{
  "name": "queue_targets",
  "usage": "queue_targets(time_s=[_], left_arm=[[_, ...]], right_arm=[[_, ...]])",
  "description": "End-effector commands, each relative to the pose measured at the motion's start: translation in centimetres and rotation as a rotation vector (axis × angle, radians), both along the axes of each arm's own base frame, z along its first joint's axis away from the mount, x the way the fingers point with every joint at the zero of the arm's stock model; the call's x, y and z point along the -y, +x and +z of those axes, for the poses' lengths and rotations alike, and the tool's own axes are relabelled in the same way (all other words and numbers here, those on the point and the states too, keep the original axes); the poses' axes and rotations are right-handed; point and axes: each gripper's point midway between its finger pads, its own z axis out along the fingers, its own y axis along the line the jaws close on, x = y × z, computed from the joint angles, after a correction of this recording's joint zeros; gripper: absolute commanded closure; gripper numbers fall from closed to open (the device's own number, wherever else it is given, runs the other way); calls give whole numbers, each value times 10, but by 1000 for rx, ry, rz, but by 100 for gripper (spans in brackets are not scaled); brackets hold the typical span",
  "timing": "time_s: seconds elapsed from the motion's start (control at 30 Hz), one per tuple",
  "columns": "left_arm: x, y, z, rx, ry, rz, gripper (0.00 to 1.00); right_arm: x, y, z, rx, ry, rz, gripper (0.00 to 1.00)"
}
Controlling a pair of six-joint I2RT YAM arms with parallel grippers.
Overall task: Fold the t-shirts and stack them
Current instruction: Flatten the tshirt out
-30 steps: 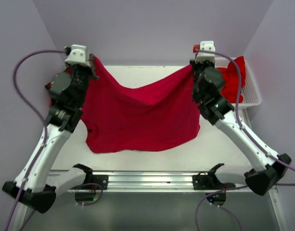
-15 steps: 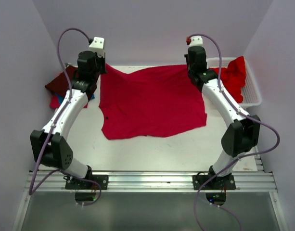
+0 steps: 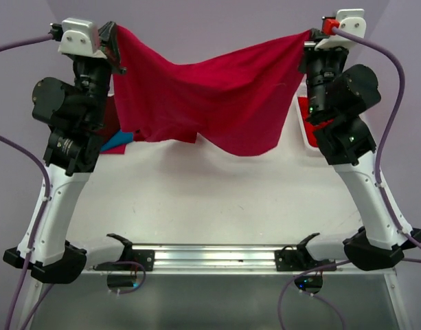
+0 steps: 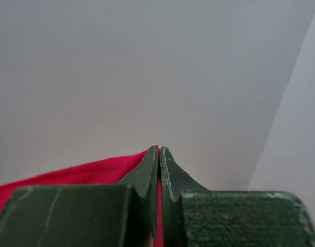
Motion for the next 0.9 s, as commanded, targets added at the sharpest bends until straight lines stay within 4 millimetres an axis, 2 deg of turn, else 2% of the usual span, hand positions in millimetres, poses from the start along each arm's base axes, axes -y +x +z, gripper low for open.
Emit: queue_targets(time_s=[0.0, 0.03, 0.1, 0.13, 0.17, 0.23, 0.27, 0.3, 0.33, 0.37, 0.4, 0.47, 0.53, 0.57, 0.63, 0.67, 0.73, 0.77, 0.87], left_arm=[[-6, -18, 23, 44, 22, 13, 100], [-9, -29, 32, 68, 13, 6, 100], [-17, -61, 49, 128, 0, -17, 100], [-21, -74, 55, 150, -8, -27, 100], [-32, -104, 67, 201, -28, -39, 100], [-38, -133, 76, 252, -32, -75, 100], [-47, -161, 84, 302, -43, -84, 100], [-48, -176, 88, 339, -35, -107, 100], [-51, -183, 87, 354, -30, -101, 100], [-58, -204, 90, 395, -39, -107, 100], [-59, -216, 96, 447, -42, -120, 100], [-63, -223, 98, 467, -35, -103, 100], [-56, -229, 99, 481, -7, -132, 100], [-57, -236, 100, 495, -7, -131, 100], [-57, -237, 97, 500, 6, -117, 100], [-58, -244, 97, 512, 4, -117, 100], [-55, -248, 97, 516, 11, -125, 100], [-54, -251, 97, 521, 20, -128, 100], [-48, -255, 94, 513, -1, -174, 100]], right_arm=[[-3, -10, 13, 29, -48, -8, 100], [-3, -28, 26, 75, -24, 19, 100], [-5, -46, 28, 97, -45, 37, 100], [-2, -59, 39, 148, -15, 37, 100], [-3, -80, 43, 171, -24, 78, 100], [-1, -103, 50, 219, 3, 124, 100], [5, -115, 48, 241, 2, 146, 100], [11, -125, 51, 273, 13, 164, 100], [15, -134, 56, 318, 34, 179, 100], [11, -136, 51, 334, 12, 199, 100], [19, -145, 56, 361, 20, 198, 100], [19, -150, 62, 387, 11, 218, 100], [18, -158, 68, 427, 4, 248, 100], [16, -159, 66, 430, 0, 257, 100], [19, -167, 67, 453, 0, 276, 100], [16, -166, 63, 448, -4, 289, 100], [22, -173, 61, 456, 4, 296, 100], [19, -171, 53, 444, 0, 302, 100], [24, -174, 48, 443, 23, 302, 100]])
